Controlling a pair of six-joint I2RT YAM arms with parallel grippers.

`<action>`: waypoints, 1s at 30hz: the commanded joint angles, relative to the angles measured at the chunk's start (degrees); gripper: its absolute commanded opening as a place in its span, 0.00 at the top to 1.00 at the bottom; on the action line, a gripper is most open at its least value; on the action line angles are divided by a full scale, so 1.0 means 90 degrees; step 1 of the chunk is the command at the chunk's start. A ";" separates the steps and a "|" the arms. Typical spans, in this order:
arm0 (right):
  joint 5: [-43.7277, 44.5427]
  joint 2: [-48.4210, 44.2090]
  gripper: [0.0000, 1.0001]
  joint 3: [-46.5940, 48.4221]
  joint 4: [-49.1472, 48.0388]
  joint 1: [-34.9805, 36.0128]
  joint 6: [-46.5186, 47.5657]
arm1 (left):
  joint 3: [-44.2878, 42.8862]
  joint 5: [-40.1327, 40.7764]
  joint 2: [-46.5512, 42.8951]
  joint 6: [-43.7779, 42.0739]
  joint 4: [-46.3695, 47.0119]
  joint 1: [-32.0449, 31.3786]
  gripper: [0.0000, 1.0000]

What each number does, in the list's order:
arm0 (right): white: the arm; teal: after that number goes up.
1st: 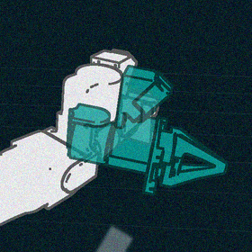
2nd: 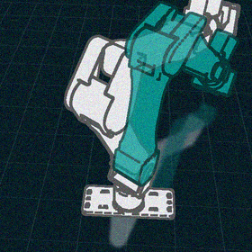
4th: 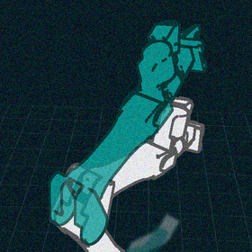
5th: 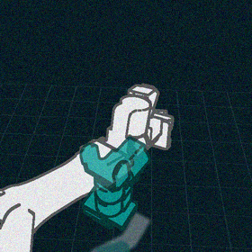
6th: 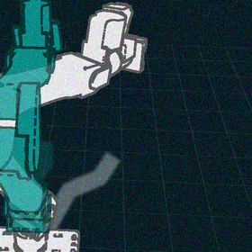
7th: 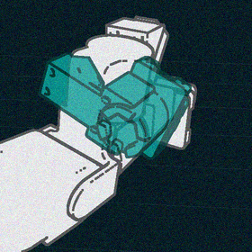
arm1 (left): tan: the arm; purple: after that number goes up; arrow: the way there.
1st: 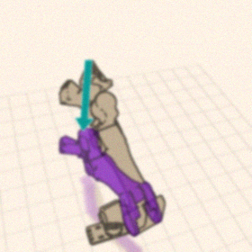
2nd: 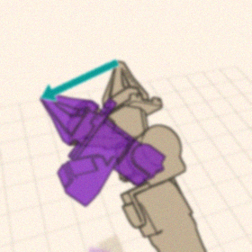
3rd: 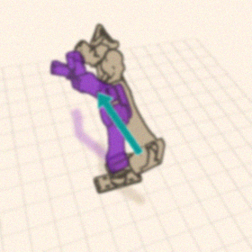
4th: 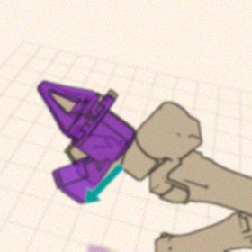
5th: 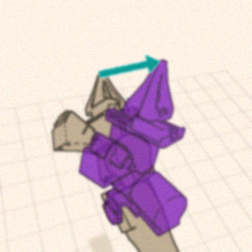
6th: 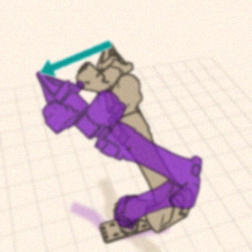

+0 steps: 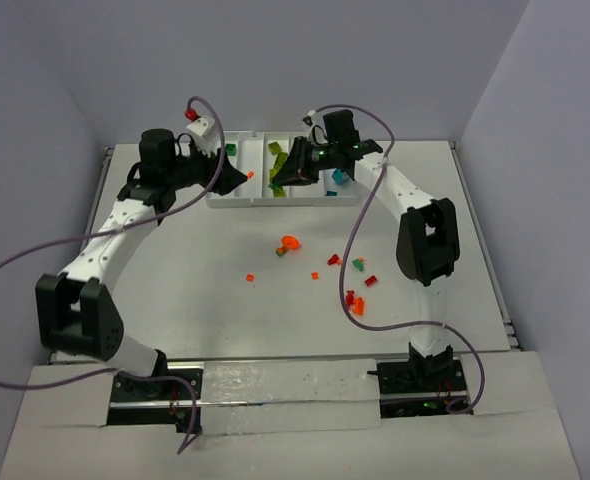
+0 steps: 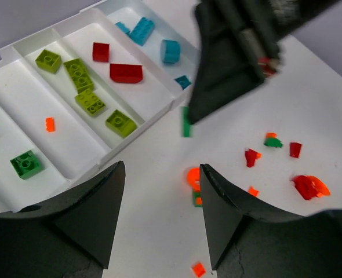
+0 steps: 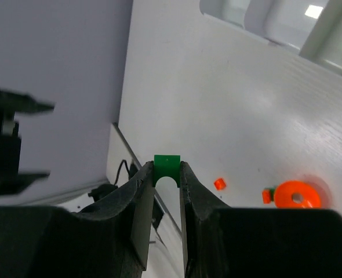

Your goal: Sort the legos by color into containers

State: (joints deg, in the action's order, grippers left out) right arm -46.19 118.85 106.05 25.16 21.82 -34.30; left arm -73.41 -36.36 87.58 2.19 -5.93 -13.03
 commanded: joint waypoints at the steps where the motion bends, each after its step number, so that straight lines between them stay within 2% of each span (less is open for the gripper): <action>1: -0.0229 0.0446 1.00 0.0847 -0.0637 0.0276 -0.0895 | 0.0627 -0.0262 -0.0604 -0.0160 -0.0073 0.0003 0.35; 6: -0.0415 0.0536 1.00 0.0892 -0.0828 0.0541 -0.1040 | 0.0442 -0.0042 -0.0554 -0.0164 -0.0406 0.0003 0.33; 8: -0.0498 0.0436 1.00 0.0577 -0.1013 0.0611 -0.1141 | 0.0265 -0.0062 -0.0431 -0.0175 -0.0544 -0.0005 0.33; 14: -0.0710 0.0204 1.00 0.0286 -0.1295 0.0623 -0.1268 | 0.0042 -0.0023 -0.0053 -0.0637 -0.0904 -0.0017 0.34; 30: -0.1328 0.0130 1.00 -0.0089 -0.1902 0.0818 -0.1701 | -0.0119 -0.0013 0.0288 -0.0927 -0.0786 -0.0075 0.40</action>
State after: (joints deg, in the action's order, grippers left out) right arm -55.51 123.66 105.61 11.49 28.49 -48.49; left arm -71.23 -36.29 89.30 -4.93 -13.64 -13.21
